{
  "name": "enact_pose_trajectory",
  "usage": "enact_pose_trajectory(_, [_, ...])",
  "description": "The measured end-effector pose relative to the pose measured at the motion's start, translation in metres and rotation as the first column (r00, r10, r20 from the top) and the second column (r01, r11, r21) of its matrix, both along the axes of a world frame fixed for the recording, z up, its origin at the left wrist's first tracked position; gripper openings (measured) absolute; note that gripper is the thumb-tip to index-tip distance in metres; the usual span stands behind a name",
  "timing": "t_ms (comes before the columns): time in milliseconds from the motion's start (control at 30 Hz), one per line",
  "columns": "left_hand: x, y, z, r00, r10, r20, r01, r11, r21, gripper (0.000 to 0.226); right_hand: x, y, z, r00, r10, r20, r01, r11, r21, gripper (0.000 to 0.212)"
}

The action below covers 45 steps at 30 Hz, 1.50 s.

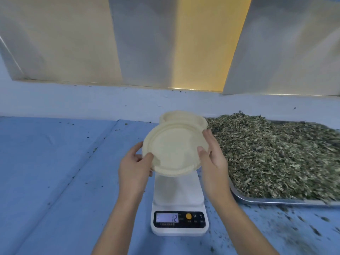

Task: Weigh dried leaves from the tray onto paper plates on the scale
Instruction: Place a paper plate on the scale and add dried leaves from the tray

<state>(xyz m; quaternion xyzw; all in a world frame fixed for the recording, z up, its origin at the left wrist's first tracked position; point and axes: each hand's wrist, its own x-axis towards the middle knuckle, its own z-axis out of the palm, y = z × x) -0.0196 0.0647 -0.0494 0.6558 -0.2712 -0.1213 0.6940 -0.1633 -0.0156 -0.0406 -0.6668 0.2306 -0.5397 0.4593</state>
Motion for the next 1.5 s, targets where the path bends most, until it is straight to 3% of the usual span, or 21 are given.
enact_pose_trajectory(67, [-0.004,0.003,-0.008,0.999,0.044,0.021,-0.044,0.999,0.005,0.015,-0.005,0.001,-0.013,0.996,-0.076,0.045,0.072,0.994,0.084,0.037])
enact_pose_trajectory(167, [-0.004,0.004,-0.022,0.988,0.152,-0.024,-0.152,0.988,-0.001,0.035,-0.010,-0.002,-0.034,0.988,-0.148,0.049,0.134,0.966,0.223,0.032])
enact_pose_trajectory(300, [-0.003,0.001,-0.041,0.977,0.210,-0.041,-0.207,0.977,0.055,0.039,-0.010,-0.009,-0.053,0.985,-0.170,-0.044,0.175,0.931,0.319,0.030])
enact_pose_trajectory(533, [-0.002,0.000,-0.058,0.983,0.173,-0.058,-0.165,0.979,0.122,0.038,-0.012,-0.014,-0.069,0.964,-0.173,-0.200,0.234,0.911,0.339,0.034])
enact_pose_trajectory(800, [0.000,-0.004,-0.068,0.989,0.145,-0.016,-0.138,0.968,0.211,0.038,-0.013,-0.017,-0.074,0.952,-0.213,-0.222,0.280,0.897,0.341,0.032])
enact_pose_trajectory(900, [0.001,-0.002,-0.067,0.988,0.132,-0.086,-0.115,0.977,0.181,0.034,-0.013,-0.021,-0.076,0.956,-0.196,-0.220,0.270,0.878,0.394,0.026])
enact_pose_trajectory(1100, [0.003,-0.004,-0.069,0.961,0.058,-0.269,-0.007,0.982,0.190,0.042,-0.013,-0.029,-0.082,0.960,-0.167,-0.223,0.264,0.803,0.535,0.037])
enact_pose_trajectory(1500, [0.004,0.000,-0.070,0.981,0.113,-0.160,-0.079,0.976,0.203,0.050,-0.018,-0.025,-0.083,0.943,-0.259,-0.209,0.332,0.789,0.517,0.038])
